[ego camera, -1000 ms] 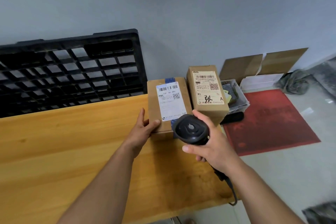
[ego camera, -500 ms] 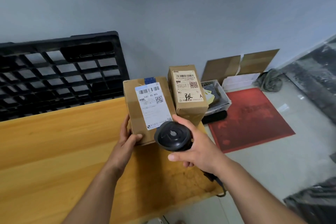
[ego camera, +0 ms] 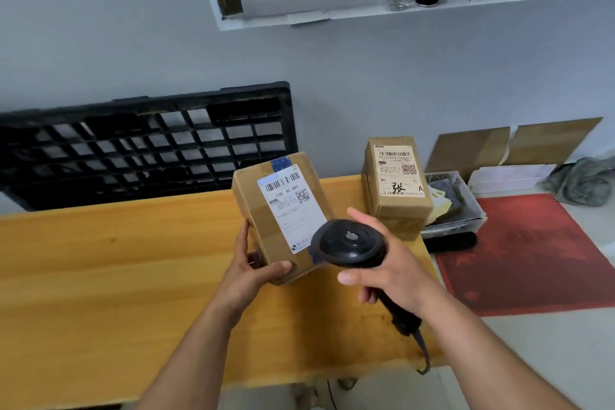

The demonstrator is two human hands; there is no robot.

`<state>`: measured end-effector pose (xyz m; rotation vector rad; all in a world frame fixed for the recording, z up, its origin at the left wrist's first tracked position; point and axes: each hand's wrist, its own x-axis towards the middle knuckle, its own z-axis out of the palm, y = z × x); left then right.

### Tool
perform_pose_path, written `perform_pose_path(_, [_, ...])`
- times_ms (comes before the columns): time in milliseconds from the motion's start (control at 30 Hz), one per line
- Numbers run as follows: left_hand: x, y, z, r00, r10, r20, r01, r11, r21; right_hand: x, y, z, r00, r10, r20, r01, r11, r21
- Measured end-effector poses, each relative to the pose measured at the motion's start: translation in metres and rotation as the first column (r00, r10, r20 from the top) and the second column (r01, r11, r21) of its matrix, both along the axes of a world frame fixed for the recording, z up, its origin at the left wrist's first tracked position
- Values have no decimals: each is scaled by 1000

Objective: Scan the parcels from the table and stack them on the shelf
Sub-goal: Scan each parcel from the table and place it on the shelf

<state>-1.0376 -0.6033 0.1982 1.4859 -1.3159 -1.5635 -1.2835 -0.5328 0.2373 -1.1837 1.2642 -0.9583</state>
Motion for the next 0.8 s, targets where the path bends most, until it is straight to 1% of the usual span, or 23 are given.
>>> perform_pose_path(67, [12,4,6,999,32,13,-31,998,-46,9,0,15,996,14,86,-9,998,-65])
perform_pose_path(167, [27,10,17,996,87,16,-85,991,-107,24,3,44,984,54,172,-24,986,-168])
perform_pose_path(333, [57,17,34,983,179,33,-168,962,-214,47,13,87,972,91,217,-29,962,-273])
perform_pose_path(500, [96,28,51,971,229,73,-203,944,-261,78,32,113,965,123,230,-47,949,-311])
perform_pose_path(800, [188,82,59,935,327,137,-275,913,-302,157,80,127,961,161,223,-89,950,-300])
